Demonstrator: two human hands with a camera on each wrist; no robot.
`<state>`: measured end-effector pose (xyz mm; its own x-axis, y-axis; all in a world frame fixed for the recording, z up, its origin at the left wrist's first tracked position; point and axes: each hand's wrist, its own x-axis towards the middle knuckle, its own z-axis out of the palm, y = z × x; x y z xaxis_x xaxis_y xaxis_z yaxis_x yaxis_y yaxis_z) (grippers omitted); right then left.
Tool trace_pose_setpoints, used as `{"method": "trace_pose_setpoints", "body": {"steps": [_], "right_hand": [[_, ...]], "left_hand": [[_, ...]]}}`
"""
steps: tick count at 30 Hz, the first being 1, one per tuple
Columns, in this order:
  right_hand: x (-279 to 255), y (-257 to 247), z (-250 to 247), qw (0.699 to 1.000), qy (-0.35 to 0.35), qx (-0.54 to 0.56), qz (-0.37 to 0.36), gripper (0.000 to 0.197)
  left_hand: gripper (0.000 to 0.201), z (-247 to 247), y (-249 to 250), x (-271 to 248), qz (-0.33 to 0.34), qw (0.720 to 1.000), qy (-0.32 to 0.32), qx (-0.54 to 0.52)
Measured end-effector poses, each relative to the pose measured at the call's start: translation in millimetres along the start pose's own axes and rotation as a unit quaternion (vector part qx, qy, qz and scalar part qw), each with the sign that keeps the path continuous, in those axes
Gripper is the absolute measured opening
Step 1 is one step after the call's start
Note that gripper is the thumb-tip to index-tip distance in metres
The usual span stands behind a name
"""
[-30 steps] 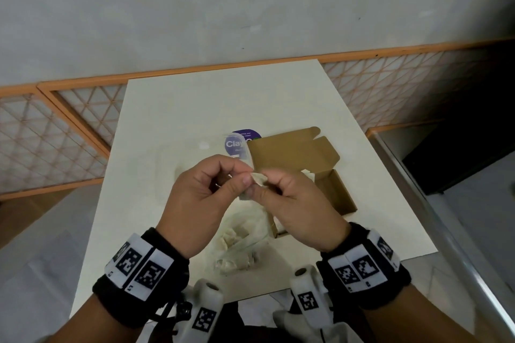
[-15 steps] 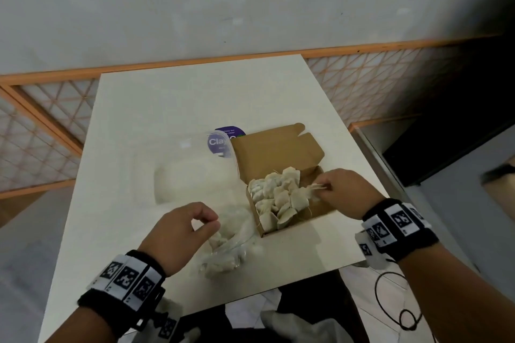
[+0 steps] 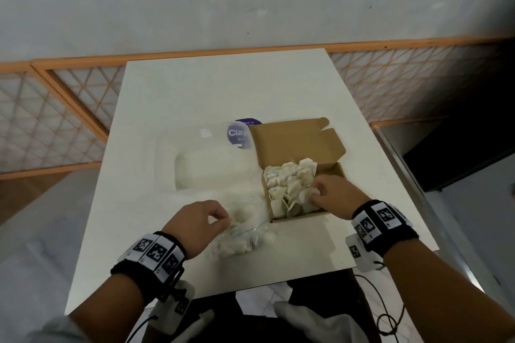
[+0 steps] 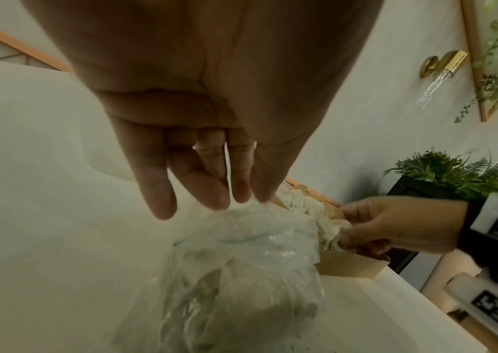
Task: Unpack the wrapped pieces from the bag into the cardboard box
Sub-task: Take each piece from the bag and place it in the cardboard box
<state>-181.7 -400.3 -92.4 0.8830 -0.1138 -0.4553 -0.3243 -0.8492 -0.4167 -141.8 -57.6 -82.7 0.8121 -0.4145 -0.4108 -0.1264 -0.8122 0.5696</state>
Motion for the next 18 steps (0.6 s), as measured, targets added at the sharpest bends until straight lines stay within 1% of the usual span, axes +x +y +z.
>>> {"method": "trace_pose_setpoints", "body": {"steps": [1, 3, 4, 6, 7, 9, 11, 13, 15, 16, 18], "right_hand": [[-2.9, -4.2, -1.7, 1.0, 0.008, 0.004, 0.004, 0.012], [-12.4, -17.5, -6.0, 0.999, 0.044, -0.006, 0.005, 0.018], [-19.1, -28.7, -8.9, 0.997, 0.071, -0.022, -0.008, 0.018], [-32.5, -60.0, -11.6, 0.99, 0.115, -0.02, -0.073, 0.01], [-37.2, -76.7, -9.4, 0.987, 0.115, -0.002, -0.117, 0.01], [-40.7, -109.3, 3.3, 0.979, 0.069, 0.015, -0.19, 0.017], [-34.3, -133.9, 25.8, 0.974, 0.007, -0.019, -0.226, 0.022], [-22.0, -149.3, 49.0, 0.972, -0.042, -0.092, -0.211, 0.027], [-12.1, -158.4, 66.5, 0.971, -0.063, -0.154, -0.17, 0.035], [-9.3, -159.6, 73.5, 0.971, -0.064, -0.176, -0.15, 0.035], [-5.6, -162.8, 84.9, 0.971, -0.068, -0.188, -0.132, 0.027]], "left_hand": [[0.012, 0.0, -1.1, -0.5, -0.001, 1.0, 0.002, -0.002], [0.012, -0.3, -3.5, -1.9, 0.0, 1.0, 0.007, -0.005], [0.011, -0.3, -4.6, -2.7, 0.0, 1.0, 0.009, -0.004], [0.011, -1.1, -7.1, -4.1, -0.005, 1.0, 0.012, -0.005], [0.013, -1.2, -8.2, -4.6, -0.007, 1.0, 0.016, -0.007], [0.014, -1.3, -10.6, -6.6, -0.014, 0.999, 0.03, -0.007], [0.017, -1.2, -12.9, -8.2, -0.029, 0.999, 0.036, 0.004], [0.032, -2.4, -10.1, -9.8, -0.049, 0.999, 0.006, 0.003], [0.047, -4.3, -4.2, -10.6, -0.063, 0.997, -0.038, 0.006], [0.047, -2.8, 0.3, -9.8, -0.065, 0.996, -0.054, 0.01], [0.037, -0.4, 6.0, -10.6, -0.051, 0.997, -0.047, 0.029]]}}
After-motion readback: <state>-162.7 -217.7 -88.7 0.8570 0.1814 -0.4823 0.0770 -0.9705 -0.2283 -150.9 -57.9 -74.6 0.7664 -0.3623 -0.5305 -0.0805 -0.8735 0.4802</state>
